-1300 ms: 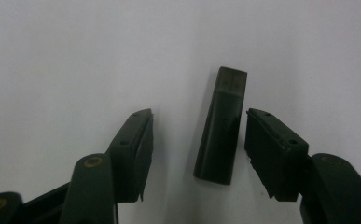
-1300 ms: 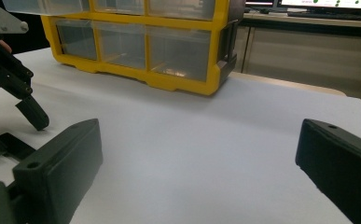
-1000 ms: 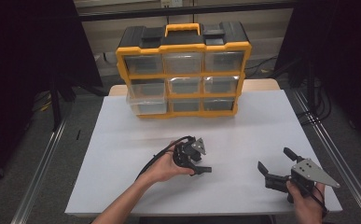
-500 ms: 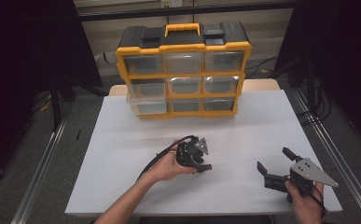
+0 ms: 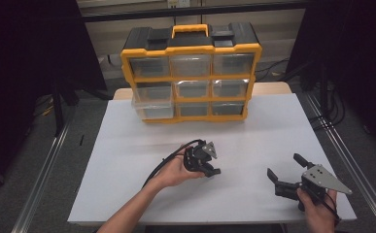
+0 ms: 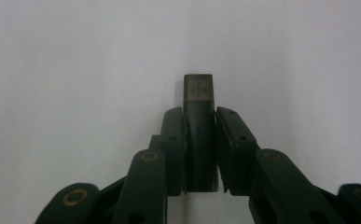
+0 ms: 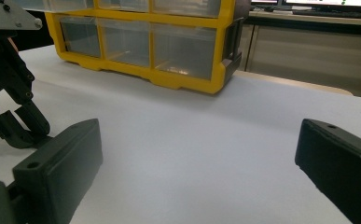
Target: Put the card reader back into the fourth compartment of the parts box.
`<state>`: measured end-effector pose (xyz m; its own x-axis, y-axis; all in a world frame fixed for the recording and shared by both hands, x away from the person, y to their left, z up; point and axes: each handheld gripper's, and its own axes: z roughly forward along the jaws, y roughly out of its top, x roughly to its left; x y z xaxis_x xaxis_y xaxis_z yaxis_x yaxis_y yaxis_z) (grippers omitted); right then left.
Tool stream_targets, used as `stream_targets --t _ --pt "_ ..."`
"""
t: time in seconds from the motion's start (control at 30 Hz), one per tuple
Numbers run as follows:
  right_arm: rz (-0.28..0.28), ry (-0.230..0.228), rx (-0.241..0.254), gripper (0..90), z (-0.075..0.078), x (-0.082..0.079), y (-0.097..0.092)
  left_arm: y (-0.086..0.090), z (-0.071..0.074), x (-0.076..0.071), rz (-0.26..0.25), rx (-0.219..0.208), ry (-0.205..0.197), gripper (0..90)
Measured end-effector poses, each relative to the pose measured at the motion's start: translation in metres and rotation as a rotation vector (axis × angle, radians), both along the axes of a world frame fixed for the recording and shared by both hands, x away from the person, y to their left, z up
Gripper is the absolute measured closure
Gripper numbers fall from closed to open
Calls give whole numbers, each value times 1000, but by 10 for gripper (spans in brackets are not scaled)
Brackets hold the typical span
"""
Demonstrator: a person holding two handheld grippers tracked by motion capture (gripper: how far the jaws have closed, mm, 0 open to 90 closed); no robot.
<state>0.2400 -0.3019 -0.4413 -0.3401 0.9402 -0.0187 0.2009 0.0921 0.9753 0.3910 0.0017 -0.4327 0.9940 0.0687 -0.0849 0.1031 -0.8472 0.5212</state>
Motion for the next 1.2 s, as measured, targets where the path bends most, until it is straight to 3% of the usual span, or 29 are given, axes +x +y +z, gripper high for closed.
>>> stream_targets --t 0.17,0.33,0.6,0.87,1.2 --pt "-1 -1 0 8 0 0 0 2 0 1 12 -25 -24 738" --pt "1 -2 0 8 0 0 -1 7 8 3 11 -59 -13 738" --pt "1 -4 1 9 0 0 -1 17 15 -1 23 -126 -47 738" --pt "-2 -1 6 9 1 -1 -1 25 23 -3 26 -193 -32 737" --pt "-5 0 7 8 1 -1 -1 35 33 -7 30 -243 -35 737"
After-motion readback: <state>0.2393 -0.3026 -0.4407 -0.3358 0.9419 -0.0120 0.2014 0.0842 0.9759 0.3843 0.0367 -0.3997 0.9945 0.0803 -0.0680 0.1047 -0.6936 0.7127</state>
